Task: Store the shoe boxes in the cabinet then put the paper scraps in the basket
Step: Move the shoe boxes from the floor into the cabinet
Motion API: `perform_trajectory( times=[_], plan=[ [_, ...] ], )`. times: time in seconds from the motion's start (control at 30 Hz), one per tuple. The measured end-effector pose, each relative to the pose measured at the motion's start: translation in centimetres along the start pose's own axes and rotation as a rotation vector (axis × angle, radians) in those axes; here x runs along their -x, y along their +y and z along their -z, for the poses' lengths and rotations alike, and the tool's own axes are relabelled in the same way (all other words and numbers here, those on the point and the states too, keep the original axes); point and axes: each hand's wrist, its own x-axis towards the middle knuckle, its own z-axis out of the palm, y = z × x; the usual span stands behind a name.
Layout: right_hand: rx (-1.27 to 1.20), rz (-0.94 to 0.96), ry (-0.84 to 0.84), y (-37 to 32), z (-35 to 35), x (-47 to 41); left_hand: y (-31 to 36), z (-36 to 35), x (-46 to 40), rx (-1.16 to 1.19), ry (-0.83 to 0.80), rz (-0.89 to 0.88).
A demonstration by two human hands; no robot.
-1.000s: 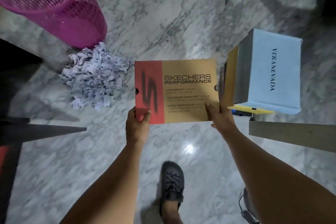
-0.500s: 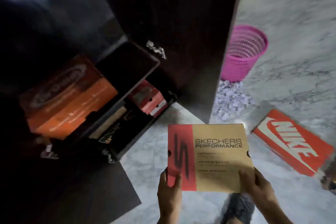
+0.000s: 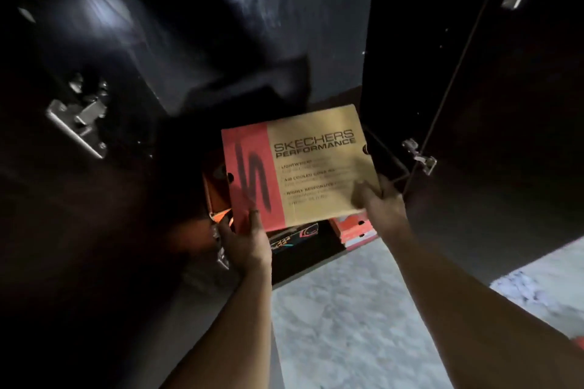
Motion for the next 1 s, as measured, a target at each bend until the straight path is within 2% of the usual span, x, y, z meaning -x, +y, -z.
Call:
perform_trajectory(
  times=[0.13,0.3,0.57,0.67,0.73,0.8,0.83,0.93,1.0],
  plan=[
    [0.062,0.015,-0.172,-4.0,-6.1,-6.0,0.3,-2.3,-5.8,-0.019,0.079,0.013],
    [0.134,0.007,-0.301,-3.9,-10.2,-10.7,-1.5,-4.5,-10.0,-0.161,0.131,0.005],
    [0.155,0.000,-0.285,-3.1,-10.9,-12.6,-2.0,-6.0,-9.9,-0.048,0.176,0.065],
    [0.237,0.021,-0.261,-3.8,-10.8,-12.8,-0.8,-6.7,-8.7,-0.004,0.294,0.190],
    [0.271,-0.039,-0.239,-4.4,-9.9,-11.7,-0.2,-6.5,-7.0,0.009,0.334,0.286],
    [0.207,-0.114,-0.184,-4.0,-7.9,-9.5,-1.3,-6.9,-5.9,-0.009,0.271,0.363],
    [0.161,-0.130,-0.143,-3.2,-6.4,-8.2,-1.9,-7.3,-4.6,-0.050,0.189,0.402],
    [0.104,-0.223,-0.074,1.8,-0.4,-3.8,-3.6,-8.5,2.5,-0.141,-0.250,0.548],
    [0.095,-0.351,-0.041,5.9,4.5,-0.3,-5.5,-8.7,8.5,-0.355,-0.535,0.571]
  ],
)
